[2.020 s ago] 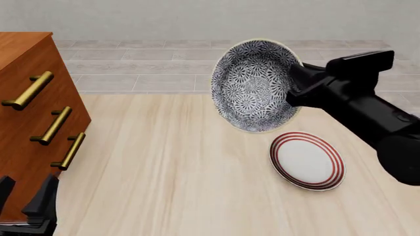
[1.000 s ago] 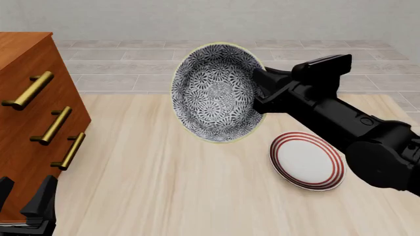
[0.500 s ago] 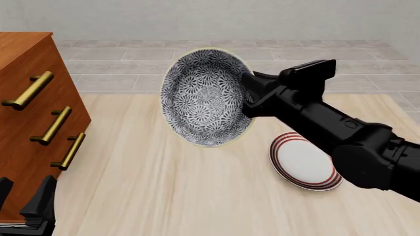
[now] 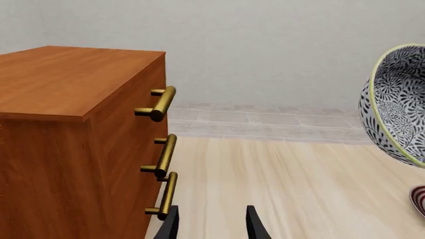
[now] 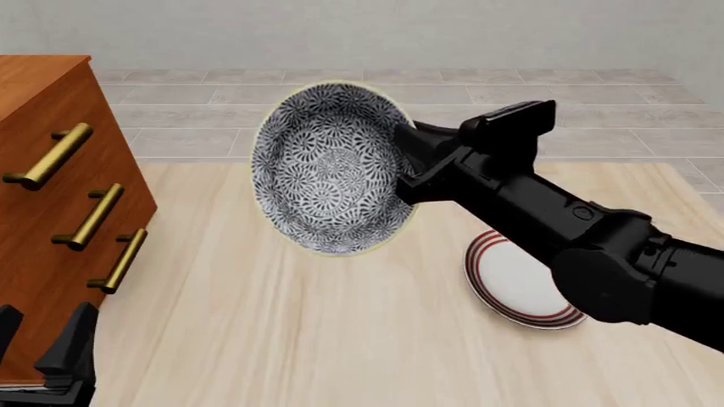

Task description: Put the bowl on top of the cabinet.

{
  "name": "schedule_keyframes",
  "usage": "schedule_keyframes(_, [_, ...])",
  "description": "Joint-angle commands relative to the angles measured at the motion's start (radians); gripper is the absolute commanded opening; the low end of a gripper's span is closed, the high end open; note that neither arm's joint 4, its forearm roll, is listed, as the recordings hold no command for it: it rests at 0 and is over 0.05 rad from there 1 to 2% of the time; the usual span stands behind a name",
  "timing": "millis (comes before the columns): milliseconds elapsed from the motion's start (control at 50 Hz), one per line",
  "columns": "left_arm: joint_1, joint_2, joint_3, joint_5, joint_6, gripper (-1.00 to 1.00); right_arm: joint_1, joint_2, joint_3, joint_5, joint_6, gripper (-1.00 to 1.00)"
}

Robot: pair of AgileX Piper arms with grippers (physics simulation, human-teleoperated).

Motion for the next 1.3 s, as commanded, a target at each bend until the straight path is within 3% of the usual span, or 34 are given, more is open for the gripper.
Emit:
schedule_keyframes(20, [0.002, -0.001, 0.0, 0.0, -0.001, 1.0, 0.016, 0.012, -0.018, -0.014, 0.004, -1.0])
schedule_keyframes(300, [-0.004, 0.032, -0.002, -0.02, -0.021, 1.0, 0.017, 0.029, -0.026, -0.029, -0.002, -1.0])
schedule_keyframes(380, [0.003, 0.031, -0.011, -0.003, -0.067, 1.0, 0.016, 0.032, -0.024, -0.034, -0.015, -1.0])
schedule_keyframes(400, [0.008, 0.024, -0.018, 0.005, -0.118, 1.0, 0.019, 0.032, -0.021, -0.037, -0.022, -1.0])
schedule_keyframes(440, [0.0, 0.027, -0.024, 0.006, -0.097, 1.0, 0.02, 0.033, -0.02, -0.039, -0.025, -1.0])
schedule_keyframes(620, [-0.05, 0.088, -0.046, -0.055, -0.083, 1.0, 0.019, 0.041, -0.02, -0.046, -0.035, -1.0])
schedule_keyframes(680, [-0.063, 0.112, -0.048, -0.077, -0.092, 1.0, 0.02, 0.046, -0.016, -0.051, -0.065, -1.0])
schedule_keyframes(960, [-0.158, 0.246, -0.075, -0.222, -0.146, 1.0, 0.021, 0.048, -0.017, -0.055, -0.056, -1.0])
schedule_keyframes(1300, [-0.251, 0.385, -0.109, -0.362, -0.16, 1.0, 0.027, 0.047, -0.024, -0.054, -0.061, -1.0])
